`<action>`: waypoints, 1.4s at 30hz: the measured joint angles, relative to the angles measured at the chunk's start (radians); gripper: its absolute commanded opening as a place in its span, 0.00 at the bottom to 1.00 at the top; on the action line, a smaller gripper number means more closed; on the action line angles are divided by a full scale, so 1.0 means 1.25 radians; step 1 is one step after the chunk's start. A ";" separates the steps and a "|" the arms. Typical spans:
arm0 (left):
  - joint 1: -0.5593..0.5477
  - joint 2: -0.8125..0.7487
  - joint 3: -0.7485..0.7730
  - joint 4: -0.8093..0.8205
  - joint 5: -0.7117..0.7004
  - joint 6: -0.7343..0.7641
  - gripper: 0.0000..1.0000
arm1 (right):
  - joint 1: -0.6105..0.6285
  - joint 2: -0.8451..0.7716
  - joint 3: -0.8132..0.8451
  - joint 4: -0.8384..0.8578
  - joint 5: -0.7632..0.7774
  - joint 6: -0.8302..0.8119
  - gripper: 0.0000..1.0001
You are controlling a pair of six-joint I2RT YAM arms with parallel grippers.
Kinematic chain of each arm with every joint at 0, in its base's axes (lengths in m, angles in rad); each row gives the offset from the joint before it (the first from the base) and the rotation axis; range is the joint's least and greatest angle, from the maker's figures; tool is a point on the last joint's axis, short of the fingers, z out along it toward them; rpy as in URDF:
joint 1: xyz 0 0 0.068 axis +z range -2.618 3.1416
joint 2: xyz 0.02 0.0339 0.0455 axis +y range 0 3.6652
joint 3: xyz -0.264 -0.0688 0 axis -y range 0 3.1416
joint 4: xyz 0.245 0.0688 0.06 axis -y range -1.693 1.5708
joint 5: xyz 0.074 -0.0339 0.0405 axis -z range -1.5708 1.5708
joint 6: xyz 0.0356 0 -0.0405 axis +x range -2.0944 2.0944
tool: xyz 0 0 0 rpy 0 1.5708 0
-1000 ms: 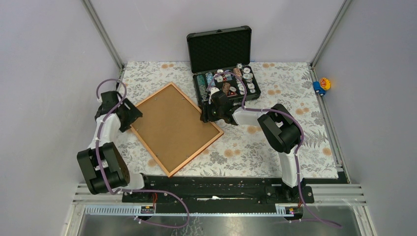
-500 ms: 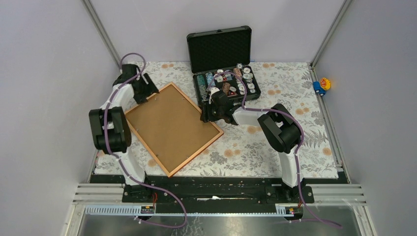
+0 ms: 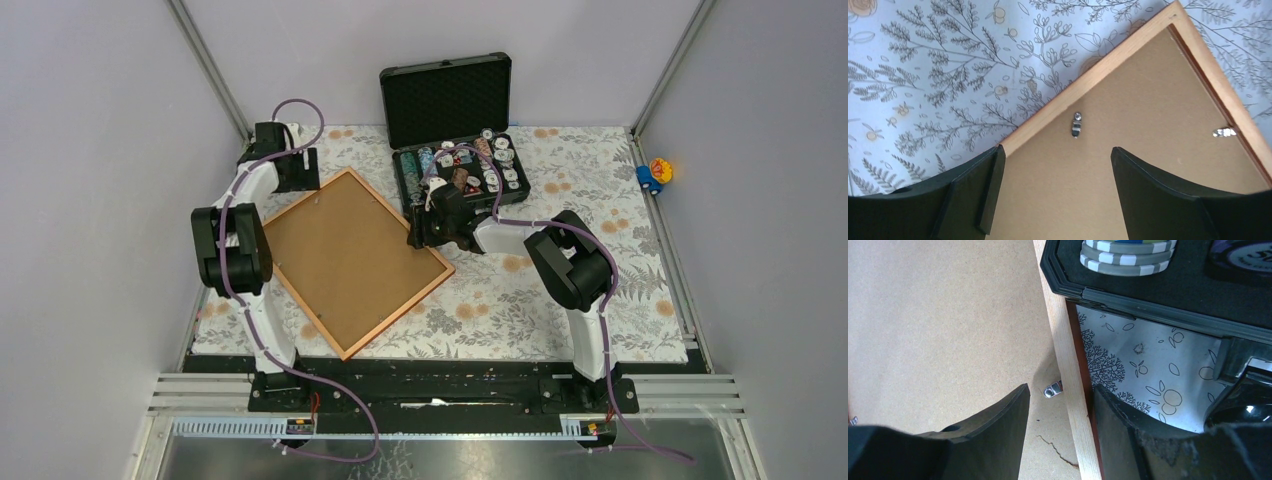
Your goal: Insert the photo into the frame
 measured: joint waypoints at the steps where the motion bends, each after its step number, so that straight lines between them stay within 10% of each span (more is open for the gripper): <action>1: 0.002 0.015 0.014 -0.009 0.004 0.020 0.84 | 0.000 0.000 0.000 0.000 0.000 0.000 0.57; 27: 0.018 0.139 0.053 -0.010 0.015 0.096 0.70 | -0.005 0.000 0.000 0.000 -0.015 0.006 0.57; 42: 0.022 0.139 0.054 -0.003 -0.021 0.084 0.33 | -0.005 0.000 0.000 0.000 -0.018 0.007 0.57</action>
